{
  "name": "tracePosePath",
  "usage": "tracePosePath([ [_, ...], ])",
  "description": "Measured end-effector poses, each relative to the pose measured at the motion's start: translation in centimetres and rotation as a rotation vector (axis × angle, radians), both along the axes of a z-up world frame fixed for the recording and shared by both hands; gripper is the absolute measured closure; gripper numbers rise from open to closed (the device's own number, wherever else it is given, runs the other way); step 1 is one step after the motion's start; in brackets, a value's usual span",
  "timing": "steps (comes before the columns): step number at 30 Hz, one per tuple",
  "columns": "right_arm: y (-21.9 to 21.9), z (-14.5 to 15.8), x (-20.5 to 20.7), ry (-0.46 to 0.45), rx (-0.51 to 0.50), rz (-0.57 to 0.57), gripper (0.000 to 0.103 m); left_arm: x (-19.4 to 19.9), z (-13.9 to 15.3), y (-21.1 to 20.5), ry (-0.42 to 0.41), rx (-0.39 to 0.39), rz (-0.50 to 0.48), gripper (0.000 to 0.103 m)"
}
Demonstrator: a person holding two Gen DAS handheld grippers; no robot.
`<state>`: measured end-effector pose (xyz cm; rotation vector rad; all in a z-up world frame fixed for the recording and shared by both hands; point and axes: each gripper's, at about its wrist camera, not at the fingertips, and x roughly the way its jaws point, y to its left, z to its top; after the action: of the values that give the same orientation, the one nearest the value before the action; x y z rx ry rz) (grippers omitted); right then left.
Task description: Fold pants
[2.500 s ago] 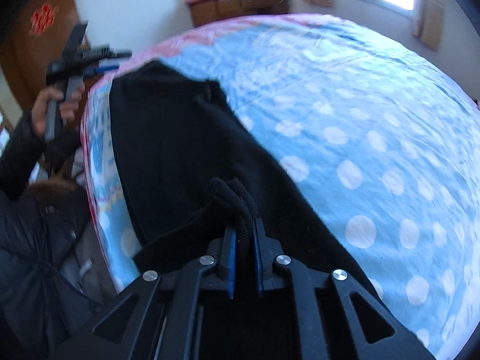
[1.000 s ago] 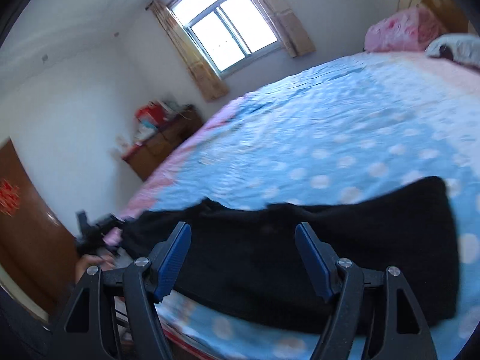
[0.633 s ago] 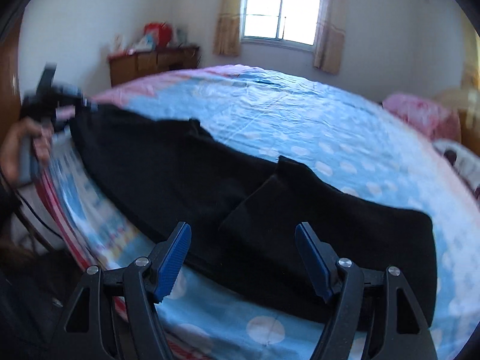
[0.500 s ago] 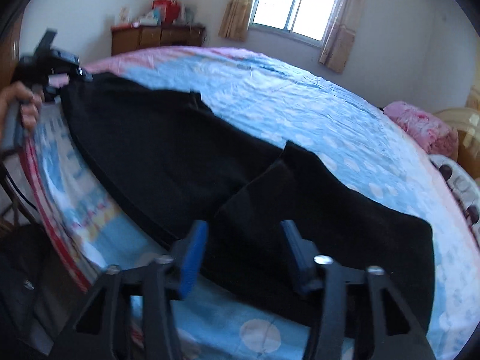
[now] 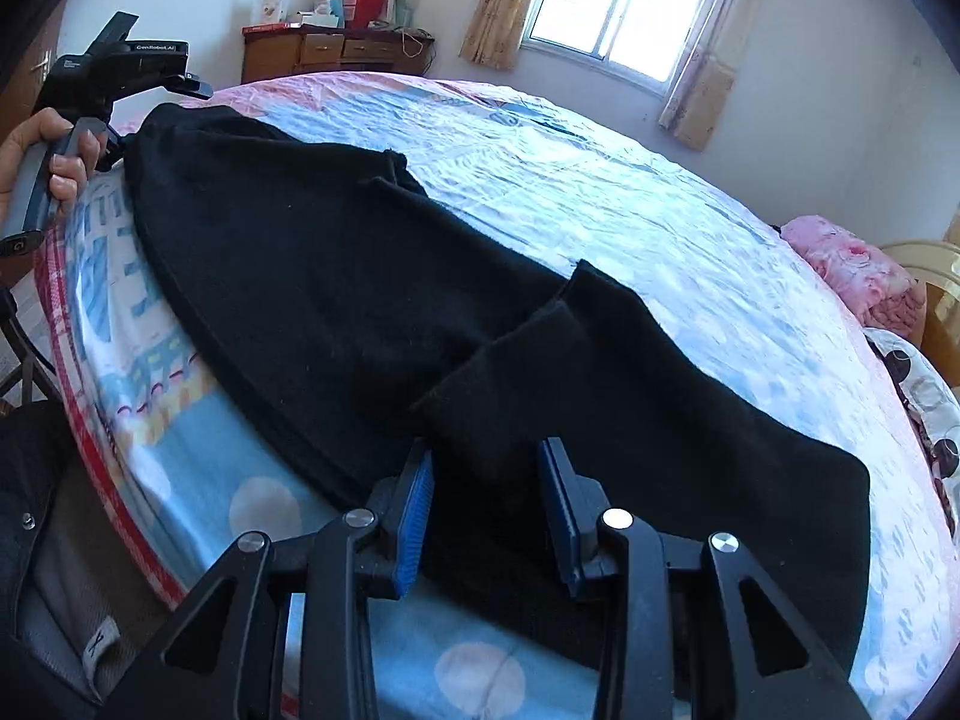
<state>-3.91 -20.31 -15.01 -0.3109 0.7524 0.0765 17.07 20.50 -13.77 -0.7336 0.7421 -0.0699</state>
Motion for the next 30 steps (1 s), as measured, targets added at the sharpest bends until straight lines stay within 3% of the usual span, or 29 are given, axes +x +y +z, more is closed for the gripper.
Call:
tracePosePath([
  [1,-0.3,0.0,0.2,0.003,0.023,-0.004,0.073,0.0,0.1,0.0,-0.002,0.004,-0.006,0.029],
  [2,-0.6,0.1,0.5,0.014,0.050,-0.014,0.087,0.0,0.1,0.0,-0.003,0.009,-0.010,0.031],
  [6,-3.3,2.5,1.1,0.004,0.300,-0.091,0.089,-0.1,-0.2,0.7,-0.002,0.001,-0.011,0.041],
  [10,-3.5,4.9,0.6,-0.056,0.502,-0.048,0.089,-0.5,-0.4,1.2,-0.005,-0.003,-0.011,0.045],
  [12,-2.2,5.5,0.5,-0.067,0.504,0.002,0.089,-0.5,-0.4,1.1,-0.007,0.002,-0.012,0.045],
  [16,1.3,3.2,1.7,-0.028,0.456,0.085,0.088,-0.6,-0.4,1.2,-0.010,0.009,-0.015,0.045],
  [19,3.3,0.1,3.0,0.013,0.407,0.099,0.084,-0.7,-0.4,1.0,-0.009,0.022,-0.020,0.045],
  [20,3.5,-0.4,2.9,0.006,0.401,0.096,0.078,-0.6,-0.3,1.0,-0.010,0.024,-0.023,0.045],
  [22,3.8,-0.2,2.6,-0.010,0.418,0.122,0.057,-0.6,-0.3,1.1,-0.010,0.022,-0.021,0.045],
  [23,3.8,0.0,2.6,0.011,0.430,0.140,0.041,-0.6,-0.4,1.1,-0.012,0.018,-0.018,0.045],
  [24,3.9,0.4,2.6,0.031,0.442,0.150,0.036,-0.5,-0.4,1.2,-0.013,0.015,-0.017,0.045],
  [28,2.9,2.9,1.4,-0.009,0.613,0.208,0.035,-0.6,-0.4,1.0,-0.023,0.037,-0.024,0.050],
  [30,2.2,4.2,1.0,-0.059,0.675,0.205,0.034,-0.6,-0.5,0.7,-0.027,0.039,-0.049,0.072],
])
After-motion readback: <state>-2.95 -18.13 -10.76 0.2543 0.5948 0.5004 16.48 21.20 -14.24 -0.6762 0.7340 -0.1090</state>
